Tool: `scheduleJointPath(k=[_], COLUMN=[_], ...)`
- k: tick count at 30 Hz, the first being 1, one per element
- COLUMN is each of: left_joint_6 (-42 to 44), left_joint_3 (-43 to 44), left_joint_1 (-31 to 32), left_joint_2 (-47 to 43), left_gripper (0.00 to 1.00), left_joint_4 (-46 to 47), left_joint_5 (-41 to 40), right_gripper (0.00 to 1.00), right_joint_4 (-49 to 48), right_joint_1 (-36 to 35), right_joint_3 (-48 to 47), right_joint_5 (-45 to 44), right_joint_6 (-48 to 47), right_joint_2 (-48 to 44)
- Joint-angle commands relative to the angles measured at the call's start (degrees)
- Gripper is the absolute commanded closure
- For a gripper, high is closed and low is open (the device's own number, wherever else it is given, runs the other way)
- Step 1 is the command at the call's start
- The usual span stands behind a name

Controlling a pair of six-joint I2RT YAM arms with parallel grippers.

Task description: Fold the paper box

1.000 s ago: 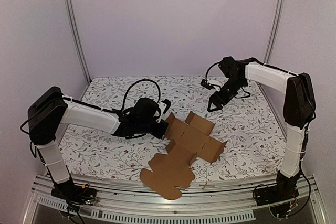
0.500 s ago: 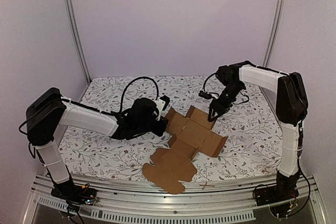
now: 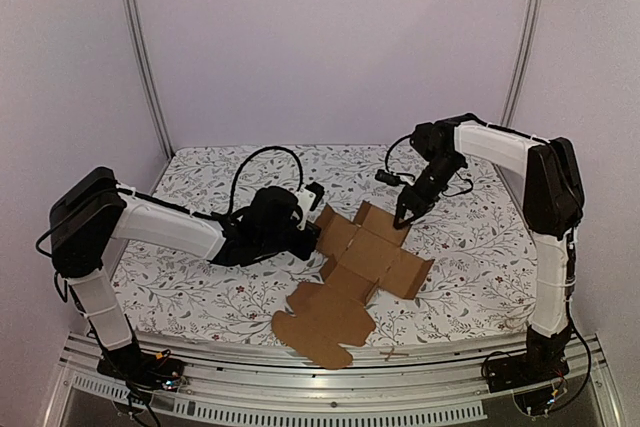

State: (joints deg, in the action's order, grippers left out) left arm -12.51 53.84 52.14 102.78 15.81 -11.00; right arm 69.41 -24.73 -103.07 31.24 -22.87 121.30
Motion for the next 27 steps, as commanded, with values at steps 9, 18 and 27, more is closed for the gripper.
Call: scheduleJointPath(k=[9, 18, 27], left_joint_6=[2.13, 2.45, -0.45], left_joint_3=[0.83, 0.28, -4.97], left_joint_1=[0.95, 1.34, 1.70], left_joint_2=[0.51, -0.20, -7.54], left_gripper=[1.00, 1.00, 0.66], left_joint_4=[1.13, 1.92, 2.17], left_joint_5=[-1.09, -1.34, -4.96], right_gripper=[0.76, 0.98, 1.00], right_joint_4=[7.56, 9.11, 5.12], right_joint_1=[0.46, 0.43, 0.11], right_joint_3=[-5.32, -5.81, -11.17], right_joint_5=[2.95, 3.58, -12.40], right_joint_6=[-4.96, -6.10, -6.73], right_joint_2=[3.39, 4.74, 2.38])
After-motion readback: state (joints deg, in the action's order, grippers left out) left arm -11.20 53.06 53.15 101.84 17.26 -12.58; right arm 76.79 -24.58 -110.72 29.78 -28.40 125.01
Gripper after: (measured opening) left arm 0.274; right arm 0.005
